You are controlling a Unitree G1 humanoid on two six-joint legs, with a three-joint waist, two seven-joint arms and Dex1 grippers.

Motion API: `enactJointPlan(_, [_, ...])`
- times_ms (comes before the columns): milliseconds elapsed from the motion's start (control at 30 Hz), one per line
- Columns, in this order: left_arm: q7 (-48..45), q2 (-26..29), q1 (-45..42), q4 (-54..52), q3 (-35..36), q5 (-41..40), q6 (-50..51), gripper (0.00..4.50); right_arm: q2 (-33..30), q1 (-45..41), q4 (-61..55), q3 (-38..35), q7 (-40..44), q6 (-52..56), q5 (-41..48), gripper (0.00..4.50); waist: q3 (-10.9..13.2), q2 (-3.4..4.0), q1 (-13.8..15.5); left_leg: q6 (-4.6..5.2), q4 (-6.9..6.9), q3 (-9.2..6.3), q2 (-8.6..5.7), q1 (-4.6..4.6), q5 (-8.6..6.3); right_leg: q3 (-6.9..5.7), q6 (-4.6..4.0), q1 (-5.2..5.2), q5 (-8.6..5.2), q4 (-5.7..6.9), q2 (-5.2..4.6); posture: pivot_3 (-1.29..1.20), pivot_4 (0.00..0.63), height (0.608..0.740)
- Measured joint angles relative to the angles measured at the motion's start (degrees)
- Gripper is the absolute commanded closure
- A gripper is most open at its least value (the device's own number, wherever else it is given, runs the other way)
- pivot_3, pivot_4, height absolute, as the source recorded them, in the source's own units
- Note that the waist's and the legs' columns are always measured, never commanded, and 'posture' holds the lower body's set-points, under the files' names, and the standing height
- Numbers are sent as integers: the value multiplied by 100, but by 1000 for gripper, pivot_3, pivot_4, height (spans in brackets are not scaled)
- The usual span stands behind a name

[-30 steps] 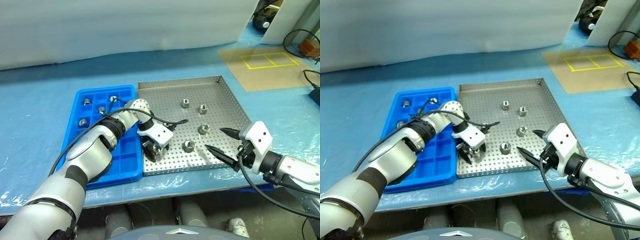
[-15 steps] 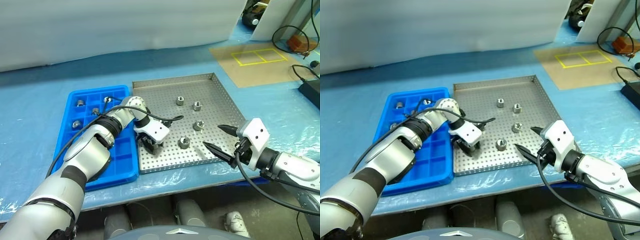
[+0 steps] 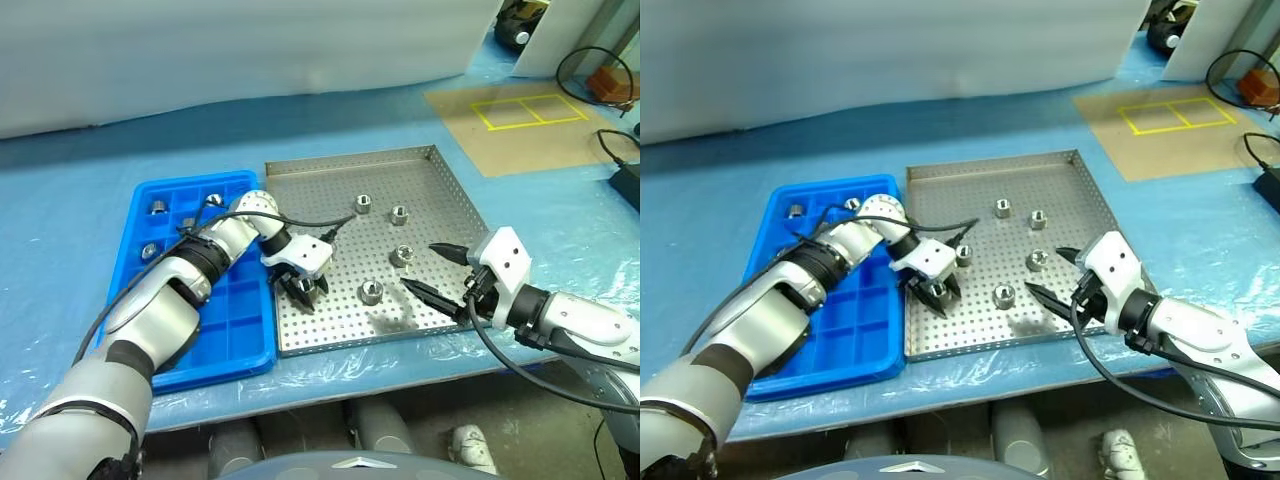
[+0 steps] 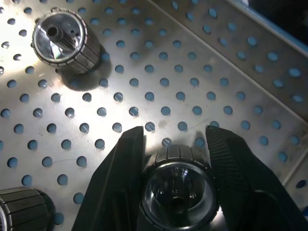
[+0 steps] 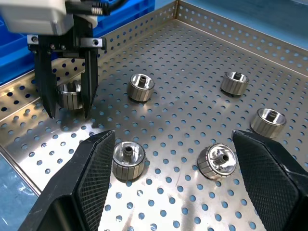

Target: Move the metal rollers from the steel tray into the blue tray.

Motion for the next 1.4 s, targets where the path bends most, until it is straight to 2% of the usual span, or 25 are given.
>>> enactJointPlan(133, [-2, 404, 15, -791, 11, -820, 589, 2773, -10, -247, 246, 243, 134, -122, -56, 513, 1, 0, 113, -3, 3, 16, -1, 13, 1, 6, 0, 1, 0, 6, -1, -428, 150, 740])
enactJointPlan(233, [-2, 661, 77, -1005, 230, -1082, 810, 2773, -9, -501, 453, 460, 269, -215, -107, 513, 3, 1, 183, -8, 3, 17, 0, 21, 4, 8, -1, 2, 1, 12, 0, -358, 150, 740])
enactJointPlan(433, [177, 1261, 476, -1190, 1389, -1106, 1239, 2773, 43, -1531, 1298, 1138, 792, -609, -297, 513, 8, 7, 334, -24, -9, 18, 7, 32, 13, 4, -4, 2, 4, 20, 6, -196, 150, 740])
enactJointPlan(633, [779, 1802, 1319, -2048, 2280, -1094, 2027, 2773, 219, -2356, 2312, 1717, 1404, -1122, -601, 513, 15, 14, 738, -39, -27, 18, 11, 31, 22, -8, -7, 0, 2, 18, 4, -34, 150, 740])
enactJointPlan(833, [1490, 2432, 2548, -3326, 3237, -1218, 2844, 2773, 711, -3297, 3209, 2298, 2105, -1609, -798, 513, 18, 12, 937, -68, -33, 16, 17, 22, 38, -11, -9, -28, 1, 47, 2, 92, 150, 740])
enactJointPlan(967, [1872, 2642, 3188, -3726, 3748, -1236, 3162, 2773, 998, -3725, 3663, 2568, 2557, -1855, -872, 513, 22, 4, 1084, -93, -26, 11, 19, 10, 54, -9, -25, -70, -12, 110, 2, 151, 150, 740])
enactJointPlan(1133, [2201, 2684, 3590, -3870, 4070, -1202, 3263, 2773, 1205, -3984, 4106, 2698, 2830, -2160, -1045, 513, 24, 2, 1249, -100, -22, 0, 23, 7, 59, -16, -26, -71, -12, 127, 2, 174, 150, 740])
enactJointPlan(1300, [2677, 2693, 3902, -3623, 4178, -820, 2981, 2773, 1290, -3993, 4221, 2718, 2947, -2257, -1153, 513, 24, 0, 1263, -107, -15, -5, 22, -3, 63, -17, -25, -76, -12, 126, 3, 156, 150, 740])
enactJointPlan(1400, [2737, 2693, 4141, -3629, 4377, -903, 3060, 2773, 1299, -3992, 4217, 2717, 2984, -2258, -1188, 513, 27, -6, 1250, -108, -15, -10, 23, -16, 63, -19, -25, -88, -12, 124, 8, 145, 150, 740])
